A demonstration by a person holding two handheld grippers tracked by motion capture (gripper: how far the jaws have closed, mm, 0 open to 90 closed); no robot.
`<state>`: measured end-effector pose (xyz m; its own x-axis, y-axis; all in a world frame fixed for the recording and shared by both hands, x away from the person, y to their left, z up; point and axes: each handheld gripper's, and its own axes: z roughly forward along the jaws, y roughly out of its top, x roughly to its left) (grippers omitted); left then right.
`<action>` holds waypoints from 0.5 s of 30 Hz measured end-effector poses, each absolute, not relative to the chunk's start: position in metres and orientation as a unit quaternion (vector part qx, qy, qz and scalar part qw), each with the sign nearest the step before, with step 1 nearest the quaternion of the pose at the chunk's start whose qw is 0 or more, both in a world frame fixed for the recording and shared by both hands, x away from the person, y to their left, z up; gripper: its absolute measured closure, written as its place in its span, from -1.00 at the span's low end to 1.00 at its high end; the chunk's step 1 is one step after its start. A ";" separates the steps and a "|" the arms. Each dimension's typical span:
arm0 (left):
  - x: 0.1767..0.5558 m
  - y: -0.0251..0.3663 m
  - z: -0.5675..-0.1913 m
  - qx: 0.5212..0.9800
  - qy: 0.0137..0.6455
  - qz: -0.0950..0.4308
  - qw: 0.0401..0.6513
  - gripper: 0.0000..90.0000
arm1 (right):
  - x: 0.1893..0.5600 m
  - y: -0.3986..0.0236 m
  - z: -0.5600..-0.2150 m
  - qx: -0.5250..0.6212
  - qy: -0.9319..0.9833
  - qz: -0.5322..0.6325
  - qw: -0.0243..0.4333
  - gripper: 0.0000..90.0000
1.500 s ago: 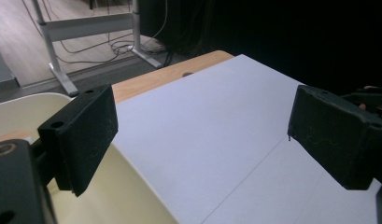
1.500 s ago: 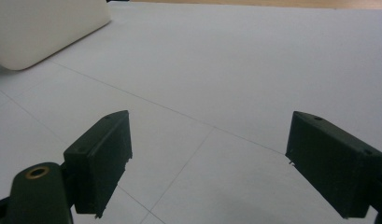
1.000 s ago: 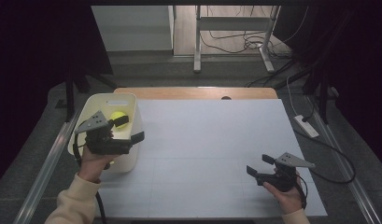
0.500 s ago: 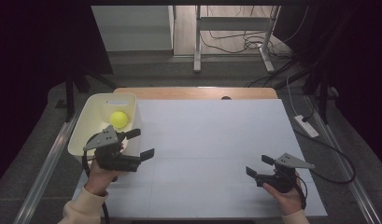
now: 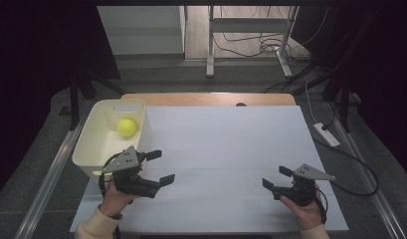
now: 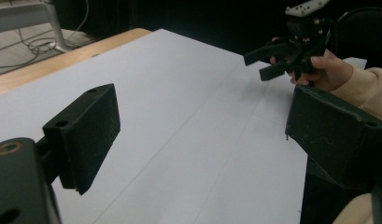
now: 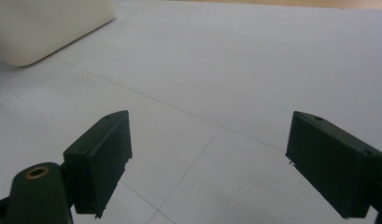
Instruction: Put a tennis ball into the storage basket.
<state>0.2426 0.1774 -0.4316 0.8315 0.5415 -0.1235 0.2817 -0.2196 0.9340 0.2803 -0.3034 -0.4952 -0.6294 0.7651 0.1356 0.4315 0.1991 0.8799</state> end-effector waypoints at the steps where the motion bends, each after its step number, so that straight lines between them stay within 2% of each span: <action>1: 0.242 0.176 -0.434 0.774 0.265 0.112 0.563 -0.76 | 0.280 -0.303 -0.495 0.396 0.756 0.494 0.169 -0.69; 15: 0.249 0.166 -0.466 0.794 0.275 0.093 0.534 -0.77 | 0.280 -0.303 -0.496 0.396 0.757 0.491 0.169 -0.69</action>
